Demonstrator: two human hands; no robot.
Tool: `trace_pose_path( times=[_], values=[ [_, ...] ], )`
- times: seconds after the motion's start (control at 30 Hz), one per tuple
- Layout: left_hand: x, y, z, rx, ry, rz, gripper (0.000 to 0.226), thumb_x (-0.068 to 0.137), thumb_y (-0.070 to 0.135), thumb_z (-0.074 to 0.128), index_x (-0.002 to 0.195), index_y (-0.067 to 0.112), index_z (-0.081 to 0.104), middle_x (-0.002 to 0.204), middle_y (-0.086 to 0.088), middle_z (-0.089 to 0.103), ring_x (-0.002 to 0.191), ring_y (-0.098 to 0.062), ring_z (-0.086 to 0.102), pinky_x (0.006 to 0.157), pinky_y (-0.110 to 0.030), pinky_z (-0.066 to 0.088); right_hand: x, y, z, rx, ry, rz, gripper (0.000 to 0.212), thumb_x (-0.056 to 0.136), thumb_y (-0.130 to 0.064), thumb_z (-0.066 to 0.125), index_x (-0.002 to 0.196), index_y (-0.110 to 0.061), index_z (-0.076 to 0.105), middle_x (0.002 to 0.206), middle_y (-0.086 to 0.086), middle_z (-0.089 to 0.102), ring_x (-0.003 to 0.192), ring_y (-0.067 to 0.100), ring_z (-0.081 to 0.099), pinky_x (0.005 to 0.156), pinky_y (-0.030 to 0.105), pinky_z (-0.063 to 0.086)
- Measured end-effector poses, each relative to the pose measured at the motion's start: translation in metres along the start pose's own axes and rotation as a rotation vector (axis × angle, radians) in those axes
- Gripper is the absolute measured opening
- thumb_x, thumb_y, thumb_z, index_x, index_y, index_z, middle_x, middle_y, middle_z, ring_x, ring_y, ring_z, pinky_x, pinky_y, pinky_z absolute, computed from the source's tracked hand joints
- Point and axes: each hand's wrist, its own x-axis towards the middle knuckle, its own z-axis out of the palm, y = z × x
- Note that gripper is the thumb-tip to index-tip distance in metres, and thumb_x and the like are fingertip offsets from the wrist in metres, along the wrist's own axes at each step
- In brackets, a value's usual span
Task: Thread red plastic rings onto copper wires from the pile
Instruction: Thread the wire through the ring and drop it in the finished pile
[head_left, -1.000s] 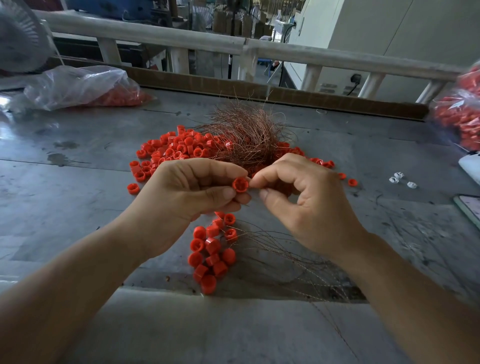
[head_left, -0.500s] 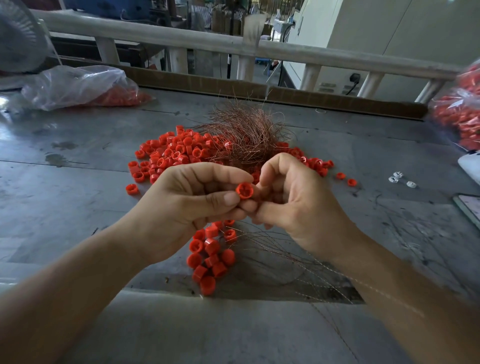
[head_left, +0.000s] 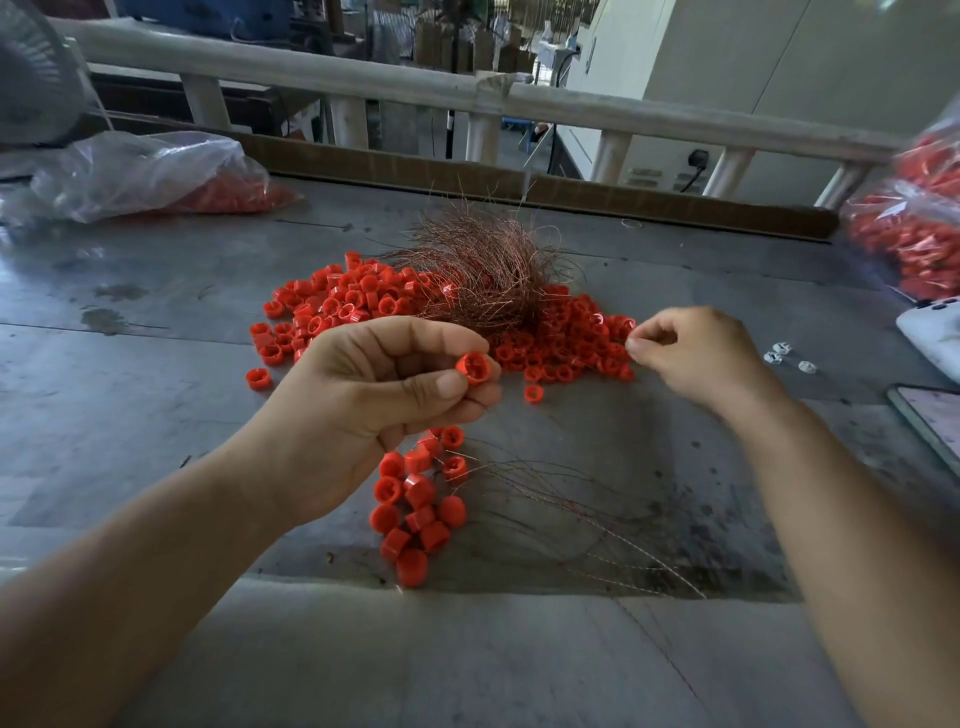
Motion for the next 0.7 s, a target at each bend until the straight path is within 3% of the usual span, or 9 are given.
trace_pose_path(
  times=[0.23,0.33,0.43,0.57,0.7],
  values=[
    [0.0,0.001,0.0,-0.006,0.003,0.003,0.024,0.056,0.009,0.067,0.078,0.012,0.075,0.078,-0.008,0.072,0.072,-0.016,0.07,0.063,-0.021,0.055,0.0,0.003,0.005,-0.119,-0.08,0.038,0.016,0.077,-0.025,0.072,0.09,-0.016,0.072,0.101,0.004,0.069,0.097,0.022,0.059,0.07,0.021,0.034],
    [0.0,0.001,0.0,-0.007,0.0,-0.001,0.024,0.056,0.009,0.067,0.078,0.012,0.075,0.078,-0.008,0.072,0.072,-0.016,0.07,0.063,-0.021,0.055,-0.001,0.003,0.005,-0.122,-0.079,0.022,0.008,0.073,-0.023,0.075,0.073,-0.022,0.067,0.089,0.003,0.067,0.084,0.019,0.058,0.067,0.022,0.035],
    [0.0,0.0,0.0,-0.002,0.005,-0.005,0.024,0.056,0.009,0.067,0.079,0.012,0.075,0.078,-0.008,0.072,0.072,-0.016,0.07,0.062,-0.021,0.055,-0.001,0.003,0.001,-0.087,-0.036,0.005,0.023,0.069,-0.024,0.077,0.059,-0.026,0.056,0.068,-0.004,0.06,0.068,0.014,0.052,0.062,0.023,0.032],
    [0.001,0.0,0.001,0.011,0.012,-0.007,0.024,0.055,0.01,0.068,0.078,0.013,0.075,0.077,-0.007,0.072,0.072,-0.016,0.07,0.062,-0.021,0.055,-0.006,-0.009,-0.007,0.258,0.09,-0.029,0.022,0.073,-0.013,0.073,0.061,-0.022,0.056,0.054,-0.003,0.057,0.051,0.013,0.055,0.06,0.028,0.046],
    [0.001,0.0,0.002,0.029,0.023,-0.009,0.025,0.054,0.011,0.068,0.078,0.013,0.075,0.077,-0.007,0.072,0.072,-0.017,0.07,0.063,-0.021,0.055,-0.026,-0.037,-0.018,0.74,-0.017,-0.098,0.024,0.073,0.004,0.068,0.065,-0.016,0.057,0.053,0.0,0.062,0.046,0.009,0.059,0.05,0.024,0.052]
  ],
)
